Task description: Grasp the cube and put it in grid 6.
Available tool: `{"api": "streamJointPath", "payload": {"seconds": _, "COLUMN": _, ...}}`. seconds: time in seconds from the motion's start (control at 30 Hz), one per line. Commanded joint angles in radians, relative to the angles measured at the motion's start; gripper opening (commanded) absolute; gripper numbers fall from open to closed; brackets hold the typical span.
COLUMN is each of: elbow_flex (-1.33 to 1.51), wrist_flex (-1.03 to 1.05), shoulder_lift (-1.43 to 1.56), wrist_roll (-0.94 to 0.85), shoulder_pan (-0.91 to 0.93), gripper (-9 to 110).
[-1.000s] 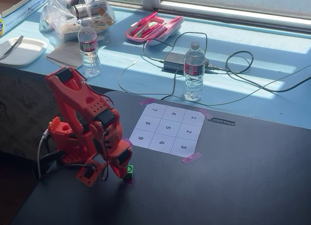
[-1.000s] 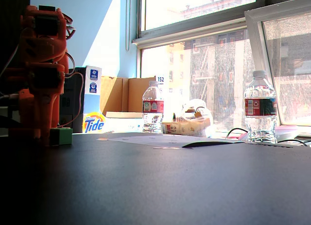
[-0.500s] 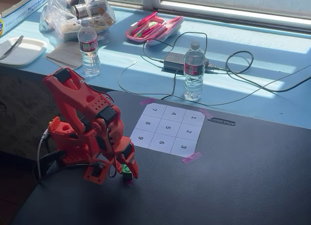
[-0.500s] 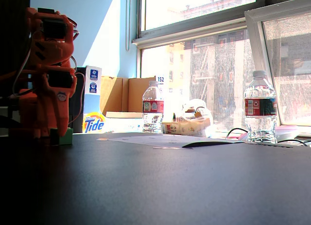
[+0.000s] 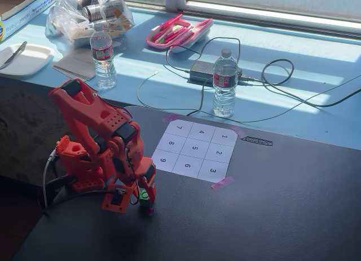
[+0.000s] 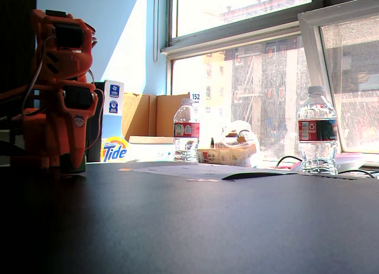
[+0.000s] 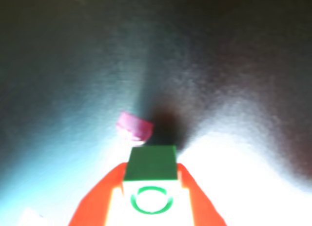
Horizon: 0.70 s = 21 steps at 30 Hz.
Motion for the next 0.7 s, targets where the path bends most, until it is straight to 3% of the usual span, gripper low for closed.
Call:
{"api": "streamJointPath", "payload": {"seconds": 0.0, "elbow_flex": -0.146, "wrist_flex": 0.049, "shoulder_lift": -0.040, "wrist_roll": 0.003, "shoulder_pan": -0.026, "gripper": 0}}
{"api": "streamJointPath", "payload": {"seconds": 0.47, "elbow_flex": -0.753, "wrist_flex": 0.339, "shoulder_lift": -0.434, "wrist_roll": 0.035, "shoulder_pan": -0.224, "gripper": 0}}
{"api": "streamJointPath", "payload": {"seconds": 0.67, "elbow_flex": -0.782, "wrist_flex": 0.360, "shoulder_lift": -0.462, "wrist_roll": 0.005, "shoulder_pan": -0.370, "gripper": 0}}
